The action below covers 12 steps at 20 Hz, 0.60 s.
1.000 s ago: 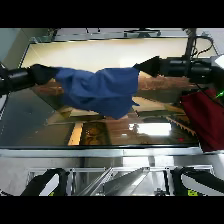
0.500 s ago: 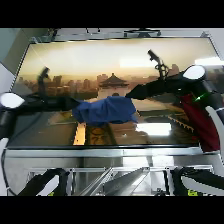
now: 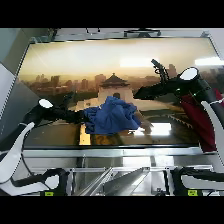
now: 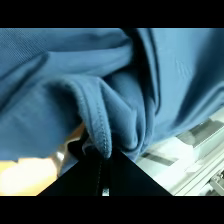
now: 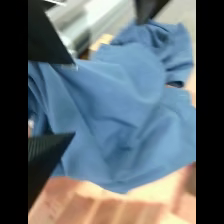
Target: Fold the shirts.
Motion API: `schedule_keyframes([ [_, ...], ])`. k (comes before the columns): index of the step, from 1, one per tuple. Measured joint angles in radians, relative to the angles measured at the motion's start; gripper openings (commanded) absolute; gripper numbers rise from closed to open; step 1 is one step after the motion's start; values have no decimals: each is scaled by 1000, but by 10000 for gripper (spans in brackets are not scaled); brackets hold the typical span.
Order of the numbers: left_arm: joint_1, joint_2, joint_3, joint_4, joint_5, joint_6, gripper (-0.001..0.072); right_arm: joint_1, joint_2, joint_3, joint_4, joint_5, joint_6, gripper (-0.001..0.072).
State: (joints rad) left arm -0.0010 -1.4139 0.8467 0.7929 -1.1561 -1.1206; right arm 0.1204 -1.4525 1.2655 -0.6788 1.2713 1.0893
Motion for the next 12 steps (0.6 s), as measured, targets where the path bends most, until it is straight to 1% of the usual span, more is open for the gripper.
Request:
schedule_keyframes([
  [2,1,-50,37,0,-27,6,19,58,3,1,-22,24,3,513],
  [4,2,-83,69,0,-51,12,18,148,4,1,-57,18,4,514],
  [5,2,-95,84,0,-63,12,19,195,3,1,-85,-9,4,515],
  [6,2,-104,100,1,-71,14,18,238,2,1,-120,-49,4,533],
  [8,2,-113,123,1,-85,15,19,296,-10,1,-176,-121,5,532],
  [12,2,-122,143,1,-95,16,18,344,-92,14,-235,-229,26,531],
])
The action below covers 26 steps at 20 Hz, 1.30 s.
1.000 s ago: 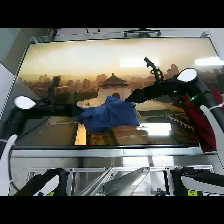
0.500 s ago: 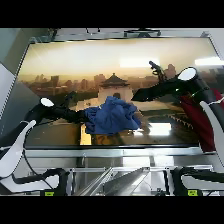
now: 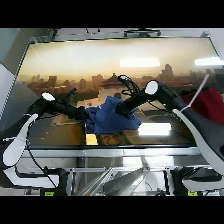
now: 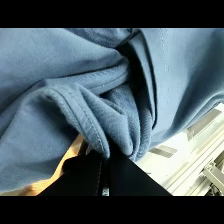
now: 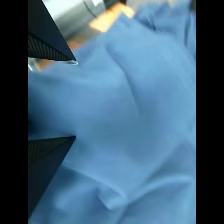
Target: Fold the shirts.
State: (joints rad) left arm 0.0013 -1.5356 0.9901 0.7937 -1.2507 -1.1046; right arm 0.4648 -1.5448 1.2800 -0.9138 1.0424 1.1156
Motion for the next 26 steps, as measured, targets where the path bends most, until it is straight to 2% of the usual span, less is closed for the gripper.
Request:
schedule_keyframes([
  [8,0,-2,7,0,-3,11,19,47,-209,192,-22,-7,10,531],
  [13,0,-2,7,0,-8,18,19,101,-274,321,-14,94,18,530],
  [17,0,-2,7,0,-13,26,19,203,-289,355,-97,220,43,530],
  [22,0,-2,7,0,-14,32,19,337,-322,364,-223,209,94,535],
  [24,0,-2,7,0,-14,32,19,381,-328,365,-257,172,101,703],
  [26,0,-2,7,-1,-14,32,18,420,-332,366,-304,124,100,703],
])
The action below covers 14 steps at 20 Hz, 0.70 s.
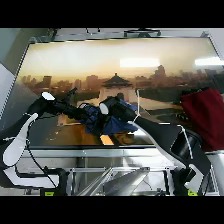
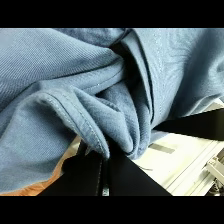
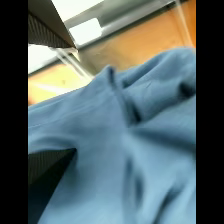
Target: Fold the shirts.
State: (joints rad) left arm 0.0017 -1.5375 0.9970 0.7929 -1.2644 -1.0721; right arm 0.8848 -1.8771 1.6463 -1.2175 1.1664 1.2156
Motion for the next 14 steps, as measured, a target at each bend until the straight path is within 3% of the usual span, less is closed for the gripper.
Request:
schedule_keyframes([
  [6,0,0,0,0,0,0,19,51,-11,0,-134,-150,0,695],
  [11,0,0,0,-1,-8,0,19,56,-17,0,-189,-170,23,57],
  [12,0,0,0,-1,-11,0,19,56,-17,1,-197,-157,32,13],
  [14,0,0,0,0,-15,0,19,56,-12,3,-216,-115,58,13],
])
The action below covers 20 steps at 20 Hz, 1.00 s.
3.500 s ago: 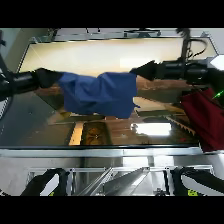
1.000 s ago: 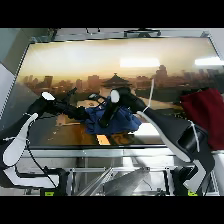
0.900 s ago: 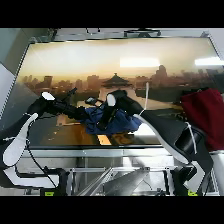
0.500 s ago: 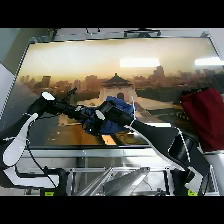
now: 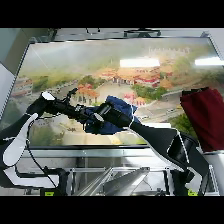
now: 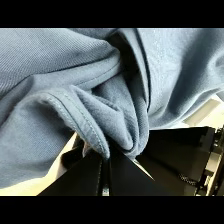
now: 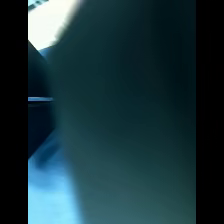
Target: Fold the shirts.
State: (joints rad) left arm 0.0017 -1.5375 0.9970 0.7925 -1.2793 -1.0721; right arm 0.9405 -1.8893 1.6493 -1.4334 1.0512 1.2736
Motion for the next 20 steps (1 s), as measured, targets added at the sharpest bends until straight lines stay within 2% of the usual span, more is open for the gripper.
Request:
schedule_keyframes([
  [3,0,0,0,0,-1,0,19,0,19,1,-61,63,32,12],
  [5,0,0,0,0,-1,0,19,-3,46,2,-156,96,75,12],
  [10,0,0,0,0,-4,1,19,-91,149,2,-583,203,244,12],
  [13,0,0,0,0,-5,1,19,-229,208,2,-739,301,322,12],
  [16,1,0,0,1,-5,1,19,-400,239,1,-784,430,392,11],
  [20,22,0,0,1,-9,2,18,-605,257,-16,-729,550,447,11],
])
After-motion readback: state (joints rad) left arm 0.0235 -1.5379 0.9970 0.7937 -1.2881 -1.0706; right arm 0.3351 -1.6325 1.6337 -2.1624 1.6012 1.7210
